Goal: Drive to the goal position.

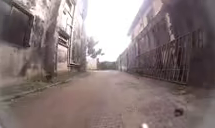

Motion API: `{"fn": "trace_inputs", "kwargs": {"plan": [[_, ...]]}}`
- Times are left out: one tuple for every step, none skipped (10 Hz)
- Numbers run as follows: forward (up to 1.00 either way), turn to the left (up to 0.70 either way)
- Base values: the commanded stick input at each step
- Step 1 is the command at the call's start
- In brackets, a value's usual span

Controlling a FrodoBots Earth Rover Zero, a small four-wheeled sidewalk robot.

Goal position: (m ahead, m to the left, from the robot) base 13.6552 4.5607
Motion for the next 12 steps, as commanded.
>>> {"fn": "trace_inputs", "kwargs": {"plan": [[0.7,0.0],[0.7,0.0],[0.7,0.0],[0.7,0.0],[0.7,0.0],[0.7,0.0],[0.7,0.0],[0.7,0.0],[0.7,0.0],[0.7,0.0],[0.7,0.0],[0.7,0.0]]}}
